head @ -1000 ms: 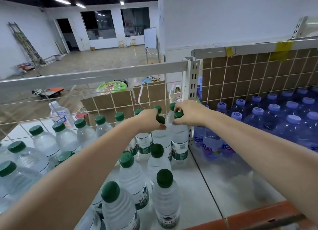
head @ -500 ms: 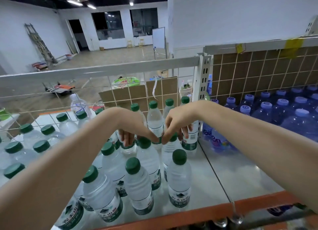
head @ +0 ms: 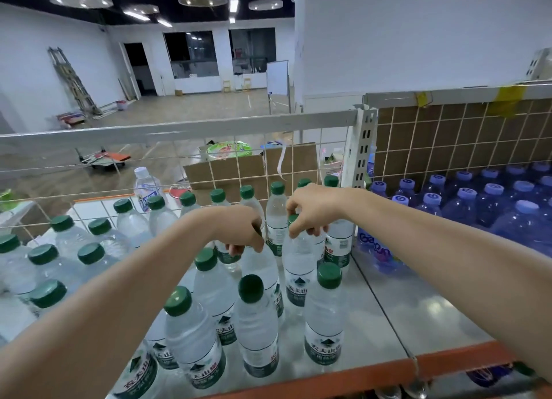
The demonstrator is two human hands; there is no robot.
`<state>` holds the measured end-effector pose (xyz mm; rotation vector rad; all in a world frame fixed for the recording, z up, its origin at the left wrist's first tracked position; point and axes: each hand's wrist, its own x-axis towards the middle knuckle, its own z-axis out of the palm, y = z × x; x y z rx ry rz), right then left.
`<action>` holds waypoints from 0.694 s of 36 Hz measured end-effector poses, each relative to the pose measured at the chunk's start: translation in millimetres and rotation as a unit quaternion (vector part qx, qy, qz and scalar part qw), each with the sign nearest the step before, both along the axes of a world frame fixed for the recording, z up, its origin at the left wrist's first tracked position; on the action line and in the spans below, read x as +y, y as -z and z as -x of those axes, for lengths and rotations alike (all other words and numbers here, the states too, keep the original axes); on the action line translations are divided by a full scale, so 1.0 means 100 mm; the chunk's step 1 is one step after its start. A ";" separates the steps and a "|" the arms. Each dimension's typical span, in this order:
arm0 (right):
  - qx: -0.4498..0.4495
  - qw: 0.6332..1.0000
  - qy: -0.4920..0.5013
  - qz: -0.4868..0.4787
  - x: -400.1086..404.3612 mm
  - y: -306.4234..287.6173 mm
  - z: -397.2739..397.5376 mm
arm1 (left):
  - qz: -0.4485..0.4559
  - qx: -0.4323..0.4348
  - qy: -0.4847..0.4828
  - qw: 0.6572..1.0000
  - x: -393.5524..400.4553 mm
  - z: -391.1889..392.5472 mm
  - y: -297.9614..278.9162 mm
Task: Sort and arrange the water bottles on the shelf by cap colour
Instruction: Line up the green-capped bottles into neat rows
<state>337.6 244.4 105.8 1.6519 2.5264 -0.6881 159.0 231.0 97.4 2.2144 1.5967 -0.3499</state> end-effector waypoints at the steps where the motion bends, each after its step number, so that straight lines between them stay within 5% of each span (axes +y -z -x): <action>1: 0.003 1.000 0.003 -0.015 0.02 0.00 0.02 | -0.003 -0.004 -0.005 1.000 0.04 0.03 0.01; 13: 0.022 0.990 0.049 -0.127 0.41 0.17 0.22 | -0.081 -0.048 -0.033 0.995 0.52 0.18 0.11; 25: 0.029 0.993 0.079 -0.088 0.63 0.27 0.28 | -0.106 -0.058 -0.050 0.991 0.68 0.16 0.22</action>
